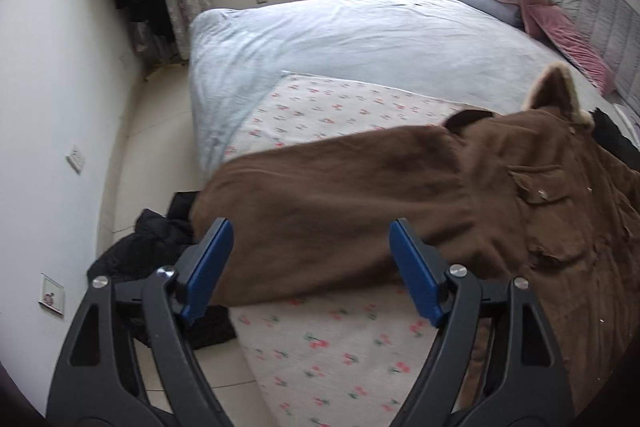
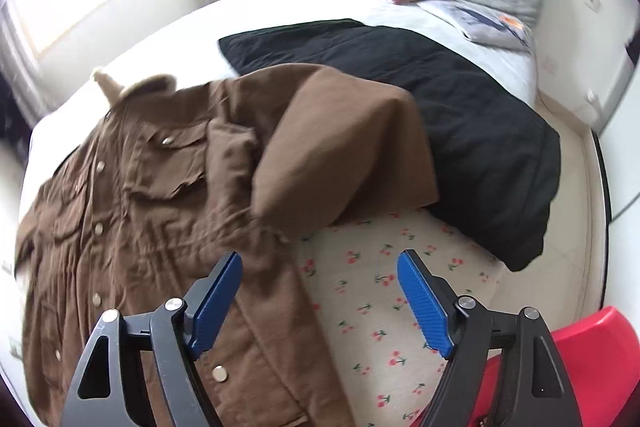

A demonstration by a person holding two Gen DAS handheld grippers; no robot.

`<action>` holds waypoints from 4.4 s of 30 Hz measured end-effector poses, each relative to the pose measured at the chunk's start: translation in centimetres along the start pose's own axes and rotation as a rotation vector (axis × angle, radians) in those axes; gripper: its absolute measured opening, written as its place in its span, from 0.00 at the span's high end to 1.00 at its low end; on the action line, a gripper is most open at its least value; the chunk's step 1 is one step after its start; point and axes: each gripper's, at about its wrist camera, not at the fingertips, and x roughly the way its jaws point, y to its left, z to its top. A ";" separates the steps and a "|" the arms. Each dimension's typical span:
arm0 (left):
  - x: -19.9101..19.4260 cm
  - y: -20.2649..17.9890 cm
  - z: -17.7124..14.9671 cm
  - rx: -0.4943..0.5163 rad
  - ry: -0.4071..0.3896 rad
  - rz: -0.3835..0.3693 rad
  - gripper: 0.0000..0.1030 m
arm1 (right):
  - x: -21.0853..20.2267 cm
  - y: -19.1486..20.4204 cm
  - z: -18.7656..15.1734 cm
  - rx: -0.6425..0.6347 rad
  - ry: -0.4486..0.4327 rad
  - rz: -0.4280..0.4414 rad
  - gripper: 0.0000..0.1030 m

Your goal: Fold large clothes

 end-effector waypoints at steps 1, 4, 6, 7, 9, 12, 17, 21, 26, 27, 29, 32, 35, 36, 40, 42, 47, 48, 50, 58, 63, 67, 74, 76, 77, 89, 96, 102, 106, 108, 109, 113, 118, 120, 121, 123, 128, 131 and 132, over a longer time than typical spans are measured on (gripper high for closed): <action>-0.2 -1.7 -0.6 0.014 0.013 -0.044 0.22 | 0.4 -0.8 0.3 0.030 0.004 0.019 0.21; -1.3 -6.6 -2.7 0.064 0.045 -0.164 0.22 | 2.2 -2.9 0.6 0.109 0.024 0.055 0.20; -1.8 -9.5 -4.3 0.090 0.069 -0.232 0.22 | 3.9 -4.0 0.5 0.156 0.058 0.050 0.20; -2.3 -10.7 -5.2 0.097 0.076 -0.267 0.22 | 4.5 -4.5 0.5 0.175 0.064 0.042 0.20; -2.7 -13.1 -6.9 0.116 0.101 -0.334 0.22 | 6.0 -5.6 0.6 0.212 0.065 0.020 0.20; -3.0 -15.8 -9.2 0.136 0.116 -0.401 0.22 | 8.4 -7.6 1.0 0.303 0.043 0.028 0.20; -0.8 -18.4 -11.8 0.134 0.164 -0.431 0.22 | 12.3 -9.6 1.5 0.482 0.003 0.124 0.20; 0.8 -18.9 -13.1 0.123 0.180 -0.412 0.22 | 13.8 -9.2 2.2 0.551 -0.057 0.152 0.20; 0.9 -19.0 -13.8 0.137 0.134 -0.400 0.20 | 14.4 -7.6 2.8 0.568 -0.089 0.264 0.62; 0.8 -19.1 -13.9 0.145 0.129 -0.393 0.20 | 14.2 -6.7 2.9 0.563 -0.089 0.275 0.87; 0.7 -19.2 -14.1 0.159 0.120 -0.384 0.20 | 12.5 -5.5 3.1 0.509 -0.135 0.250 0.88; 0.7 -19.2 -14.1 0.161 0.115 -0.385 0.20 | 8.5 -3.0 3.8 0.360 -0.241 0.148 0.90; 0.7 -19.2 -14.2 0.161 0.114 -0.386 0.20 | 3.8 -1.1 5.2 0.232 -0.347 0.019 0.90; 0.7 -19.1 -14.2 0.162 0.113 -0.385 0.20 | 2.3 -0.5 5.9 0.188 -0.376 -0.045 0.91; 0.6 -19.2 -14.2 0.164 0.113 -0.387 0.20 | -1.1 0.2 8.8 0.062 -0.445 -0.281 0.91; 0.6 -19.2 -14.1 0.165 0.112 -0.386 0.20 | -1.8 -0.3 10.3 0.036 -0.461 -0.394 0.91; 0.6 -19.2 -14.1 0.167 0.112 -0.386 0.20 | -0.9 -3.5 13.8 -0.039 -0.433 -0.618 0.91; 0.6 -19.2 -14.2 0.166 0.111 -0.386 0.20 | -0.3 -3.6 14.6 -0.070 -0.421 -0.668 0.91; 0.6 -19.2 -14.2 0.168 0.109 -0.385 0.20 | 0.4 -5.0 15.6 -0.105 -0.402 -0.746 0.91; 0.5 -19.5 -14.2 0.183 0.113 -0.385 0.18 | 5.0 -8.3 18.2 -0.093 -0.309 -0.898 0.52; -0.5 -19.1 -13.8 0.187 0.140 -0.390 0.18 | 2.0 -8.5 15.9 -0.044 -0.293 -0.600 0.35; -2.6 -17.9 -13.8 0.179 0.157 -0.370 0.18 | -0.8 -6.3 11.0 -0.116 -0.197 -0.302 0.35; -8.0 -15.9 -15.5 0.215 0.147 -0.378 0.18 | -5.7 -2.7 0.3 -0.208 -0.092 0.035 0.33; -9.5 -15.4 -16.2 0.251 0.132 -0.357 0.18 | -6.7 -1.7 -2.7 -0.240 -0.074 0.080 0.32; -10.3 -15.0 -16.6 0.267 0.124 -0.341 0.18 | -7.1 -1.0 -4.2 -0.258 -0.071 0.097 0.31; -16.8 -11.1 -24.3 0.521 0.109 -0.340 0.18 | -10.3 0.3 -18.9 -0.483 -0.052 0.200 0.27; -17.8 -11.7 -30.1 0.729 0.138 -0.359 0.18 | -9.9 -0.1 -23.2 -0.521 0.003 0.172 0.26; -17.3 -12.1 -30.9 0.718 0.062 -0.264 0.33 | -8.4 -1.1 -24.3 -0.479 0.044 0.152 0.26; -17.6 -10.8 -29.3 0.576 0.037 -0.316 0.86 | -6.9 -2.1 -23.9 -0.417 0.068 0.136 0.26; -18.2 -9.9 -28.8 0.523 -0.003 -0.269 0.90 | -6.1 -2.6 -23.5 -0.375 0.076 0.116 0.26; -18.4 -9.3 -28.6 0.494 -0.013 -0.257 0.90 | -5.8 -2.9 -23.4 -0.356 0.080 0.105 0.26; -17.1 -8.5 -29.5 0.506 0.107 -0.242 0.91 | -5.0 -4.4 -23.2 -0.305 0.100 0.067 0.26; -17.3 -8.5 -32.4 0.634 0.209 -0.256 0.84 | -5.3 -6.7 -23.3 -0.256 0.136 0.017 0.26; -18.5 -8.0 -32.4 0.635 0.202 -0.331 0.57 | -6.1 -7.2 -23.3 -0.240 0.137 0.037 0.26; -19.3 -7.6 -32.3 0.628 0.184 -0.373 0.45 | -6.6 -7.3 -23.3 -0.233 0.126 0.065 0.26; -20.7 -7.0 -31.7 0.601 0.131 -0.428 0.23 | -7.8 -7.2 -23.1 -0.224 0.090 0.143 0.26; -20.8 -5.5 -28.6 0.430 0.084 -0.539 0.19 | -9.0 -6.8 -21.8 -0.187 0.030 0.302 0.25; -17.8 -5.2 -26.8 0.311 0.126 -0.520 0.19 | -8.3 -6.5 -20.3 -0.184 0.016 0.329 0.25; -16.7 -5.1 -26.2 0.281 0.136 -0.514 0.19 | -7.7 -6.4 -19.5 -0.180 0.019 0.341 0.25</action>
